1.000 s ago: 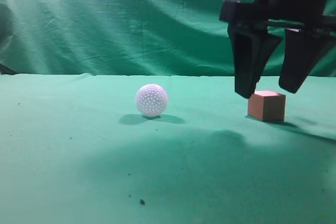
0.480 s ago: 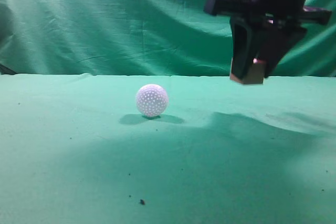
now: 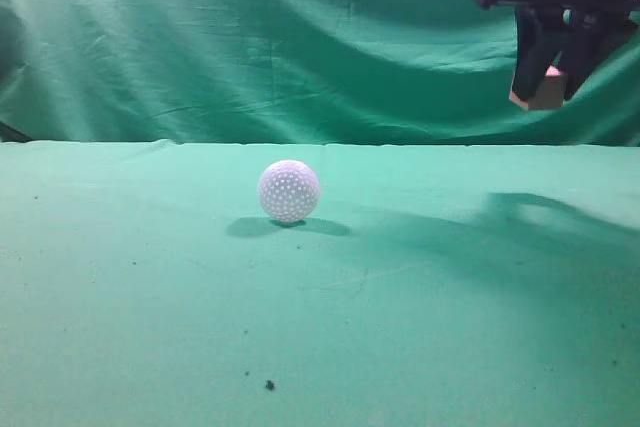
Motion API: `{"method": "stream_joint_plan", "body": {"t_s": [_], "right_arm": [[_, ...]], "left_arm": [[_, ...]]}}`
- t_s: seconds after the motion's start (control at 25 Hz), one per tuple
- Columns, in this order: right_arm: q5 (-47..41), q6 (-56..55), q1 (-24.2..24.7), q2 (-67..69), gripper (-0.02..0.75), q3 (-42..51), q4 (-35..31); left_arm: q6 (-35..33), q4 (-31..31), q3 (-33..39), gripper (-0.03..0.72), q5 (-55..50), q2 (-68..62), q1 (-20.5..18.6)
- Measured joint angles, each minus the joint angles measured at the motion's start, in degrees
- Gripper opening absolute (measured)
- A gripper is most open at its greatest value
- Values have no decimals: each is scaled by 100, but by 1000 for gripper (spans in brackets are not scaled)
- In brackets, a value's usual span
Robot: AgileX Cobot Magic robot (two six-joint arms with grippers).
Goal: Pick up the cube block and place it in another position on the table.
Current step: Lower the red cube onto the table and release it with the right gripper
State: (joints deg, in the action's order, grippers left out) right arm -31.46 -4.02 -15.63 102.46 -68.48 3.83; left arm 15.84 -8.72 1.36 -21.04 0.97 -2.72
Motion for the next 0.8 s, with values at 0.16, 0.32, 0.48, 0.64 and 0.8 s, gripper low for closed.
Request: {"method": "stream_joint_plan", "body": {"t_s": [0.16,0.32,0.48,0.64,0.8], "right_arm": [[221,58,0,423,221,0,0],[354,67,0,704,221,0,0],[341,67,0,725,382,-48,0],[-181,41,0,725,554,-319,0],[-1240,-60,0,597,363,-935,-22]], "left_arm": [[0,0,0,262,0,0,0],[0,0,0,262,0,0,0],[0,0,0,262,0,0,0],[0,0,0,262,0,0,0],[0,0,0,262,0,0,0]]}}
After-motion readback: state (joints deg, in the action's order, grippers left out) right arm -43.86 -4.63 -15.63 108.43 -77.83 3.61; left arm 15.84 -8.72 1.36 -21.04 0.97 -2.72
